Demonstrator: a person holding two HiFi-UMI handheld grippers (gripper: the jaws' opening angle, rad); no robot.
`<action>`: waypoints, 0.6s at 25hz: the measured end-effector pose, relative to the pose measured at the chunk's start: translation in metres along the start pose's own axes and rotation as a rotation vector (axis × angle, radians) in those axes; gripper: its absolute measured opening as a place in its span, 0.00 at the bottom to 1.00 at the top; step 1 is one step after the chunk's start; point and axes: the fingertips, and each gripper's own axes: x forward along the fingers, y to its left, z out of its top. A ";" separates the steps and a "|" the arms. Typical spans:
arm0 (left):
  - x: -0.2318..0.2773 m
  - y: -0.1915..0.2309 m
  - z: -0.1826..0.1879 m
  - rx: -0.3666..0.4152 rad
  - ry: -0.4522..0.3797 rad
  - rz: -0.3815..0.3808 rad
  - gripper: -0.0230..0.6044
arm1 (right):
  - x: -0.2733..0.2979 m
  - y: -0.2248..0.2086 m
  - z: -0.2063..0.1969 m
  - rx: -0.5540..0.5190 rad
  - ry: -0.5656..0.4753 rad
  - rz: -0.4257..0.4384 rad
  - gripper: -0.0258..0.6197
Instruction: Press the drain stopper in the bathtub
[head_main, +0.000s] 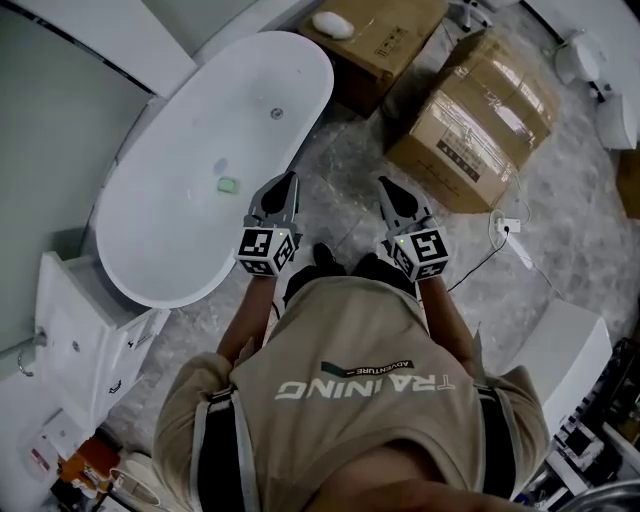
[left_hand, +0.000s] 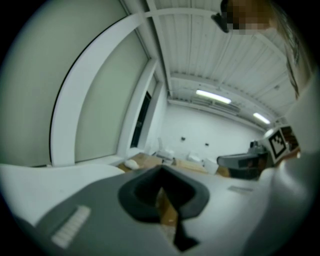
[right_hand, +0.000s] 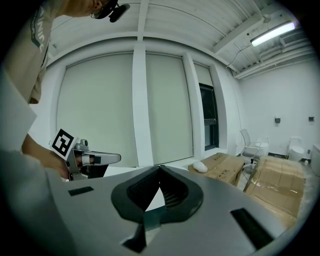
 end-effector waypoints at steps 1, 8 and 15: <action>0.004 0.008 -0.001 -0.004 0.005 0.006 0.04 | 0.008 -0.002 0.000 0.000 0.006 0.003 0.06; 0.042 0.047 -0.004 0.008 0.034 0.116 0.04 | 0.056 -0.029 -0.003 0.006 0.034 0.070 0.06; 0.090 0.074 0.027 0.020 0.026 0.233 0.04 | 0.130 -0.072 0.017 0.008 0.019 0.209 0.06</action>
